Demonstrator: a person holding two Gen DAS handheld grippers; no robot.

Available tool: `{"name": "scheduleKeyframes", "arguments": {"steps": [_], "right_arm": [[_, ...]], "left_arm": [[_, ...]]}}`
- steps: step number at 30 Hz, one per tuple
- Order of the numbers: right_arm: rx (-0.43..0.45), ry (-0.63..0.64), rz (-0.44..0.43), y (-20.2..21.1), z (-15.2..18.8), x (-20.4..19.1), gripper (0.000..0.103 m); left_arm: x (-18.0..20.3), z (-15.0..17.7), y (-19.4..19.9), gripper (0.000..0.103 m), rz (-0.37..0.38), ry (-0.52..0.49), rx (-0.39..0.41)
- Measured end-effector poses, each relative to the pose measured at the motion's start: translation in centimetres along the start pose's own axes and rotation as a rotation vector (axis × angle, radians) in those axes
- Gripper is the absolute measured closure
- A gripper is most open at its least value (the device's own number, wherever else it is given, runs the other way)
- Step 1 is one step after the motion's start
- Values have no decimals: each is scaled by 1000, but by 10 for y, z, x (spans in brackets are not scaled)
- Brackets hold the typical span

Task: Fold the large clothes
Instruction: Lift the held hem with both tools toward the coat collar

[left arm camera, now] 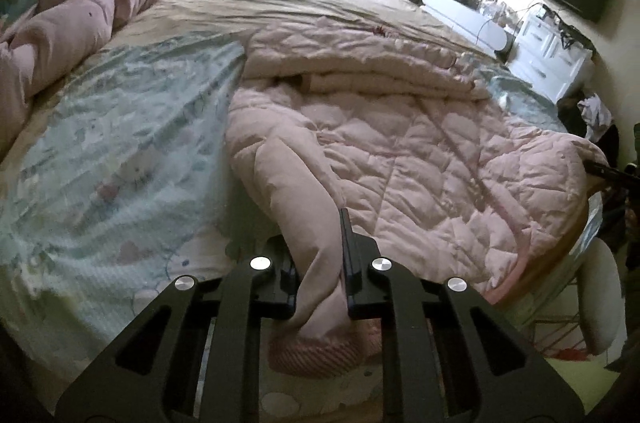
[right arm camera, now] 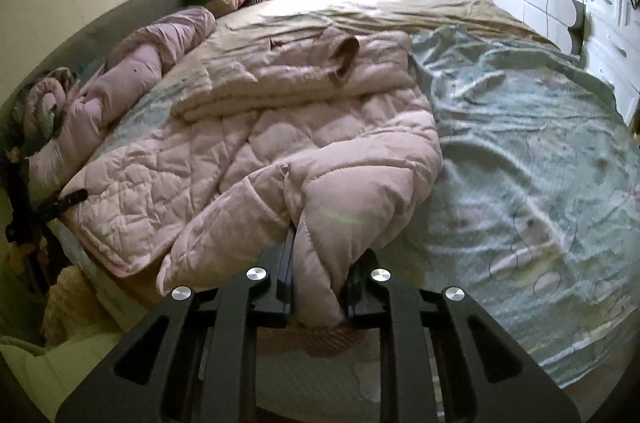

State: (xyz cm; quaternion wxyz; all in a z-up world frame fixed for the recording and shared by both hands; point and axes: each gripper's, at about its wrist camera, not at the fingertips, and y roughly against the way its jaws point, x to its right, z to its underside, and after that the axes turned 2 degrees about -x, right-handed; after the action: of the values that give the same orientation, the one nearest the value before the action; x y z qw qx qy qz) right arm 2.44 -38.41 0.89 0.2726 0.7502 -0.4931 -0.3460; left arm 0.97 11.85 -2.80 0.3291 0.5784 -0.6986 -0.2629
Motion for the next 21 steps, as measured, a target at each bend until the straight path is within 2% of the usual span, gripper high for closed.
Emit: {"name": "scheduleKeyframes", "arguments": {"steps": [21], "right_arm": [[99, -39, 0, 10, -35, -6, 87]], "left_arm": [[0, -35, 16, 94, 33, -11, 93]]}}
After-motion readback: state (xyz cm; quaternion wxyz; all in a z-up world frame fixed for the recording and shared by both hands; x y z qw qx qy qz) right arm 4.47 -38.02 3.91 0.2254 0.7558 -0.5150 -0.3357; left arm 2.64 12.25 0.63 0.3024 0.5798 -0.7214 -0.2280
